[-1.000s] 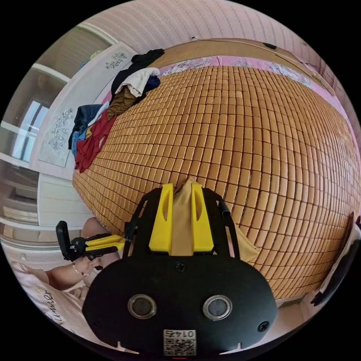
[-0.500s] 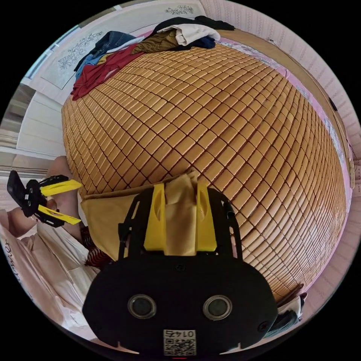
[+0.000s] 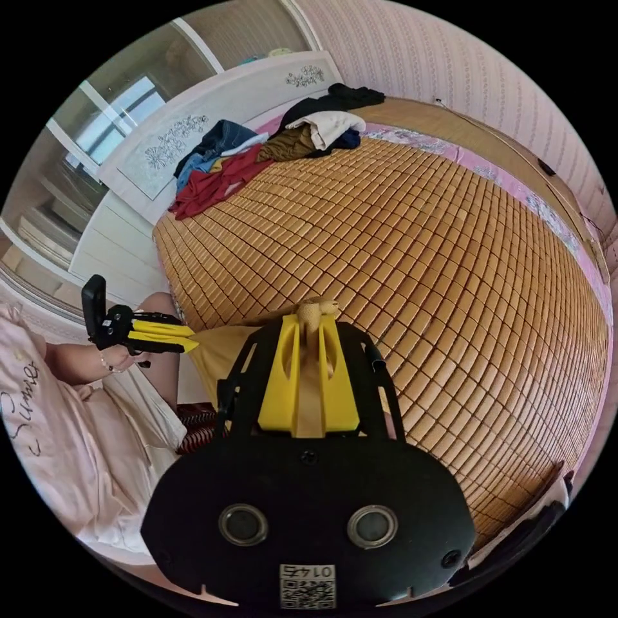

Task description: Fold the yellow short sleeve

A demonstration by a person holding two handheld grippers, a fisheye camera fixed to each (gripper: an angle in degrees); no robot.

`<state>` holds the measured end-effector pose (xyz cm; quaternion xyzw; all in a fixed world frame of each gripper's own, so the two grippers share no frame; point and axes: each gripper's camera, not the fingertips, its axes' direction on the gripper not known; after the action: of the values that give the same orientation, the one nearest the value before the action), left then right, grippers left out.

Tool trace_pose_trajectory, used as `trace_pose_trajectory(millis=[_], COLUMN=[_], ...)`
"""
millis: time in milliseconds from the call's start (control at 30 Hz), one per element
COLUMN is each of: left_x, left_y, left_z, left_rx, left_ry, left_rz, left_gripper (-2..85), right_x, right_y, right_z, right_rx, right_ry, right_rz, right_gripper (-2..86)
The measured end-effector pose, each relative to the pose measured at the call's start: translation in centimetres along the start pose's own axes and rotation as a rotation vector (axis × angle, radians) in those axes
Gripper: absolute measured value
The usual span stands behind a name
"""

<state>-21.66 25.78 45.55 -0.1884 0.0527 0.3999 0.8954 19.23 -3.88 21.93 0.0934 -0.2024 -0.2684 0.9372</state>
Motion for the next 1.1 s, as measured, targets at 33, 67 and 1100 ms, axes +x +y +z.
trace_pose_trajectory(millis=[33, 67, 1100], left_x=[0.6, 1.4, 29.6], left_y=[0.0, 0.0, -27.7], left_z=[-0.8, -1.8, 9.3], left_rx=[0.007, 0.023, 0.108], left_ry=[0.011, 0.022, 0.153], left_rz=[0.038, 0.079, 0.595], left_gripper=[-0.4, -0.5, 5.4], right_x=[-0.4, -0.9, 21.3], right_y=[1.9, 3.8, 28.1], right_z=[-2.2, -4.3, -37.3], right_rx=[0.051, 0.100, 0.350], right_ry=[-0.009, -0.012, 0.685], right_rz=[0.015, 0.024, 0.926], right_gripper=[5.0, 5.0, 13.3])
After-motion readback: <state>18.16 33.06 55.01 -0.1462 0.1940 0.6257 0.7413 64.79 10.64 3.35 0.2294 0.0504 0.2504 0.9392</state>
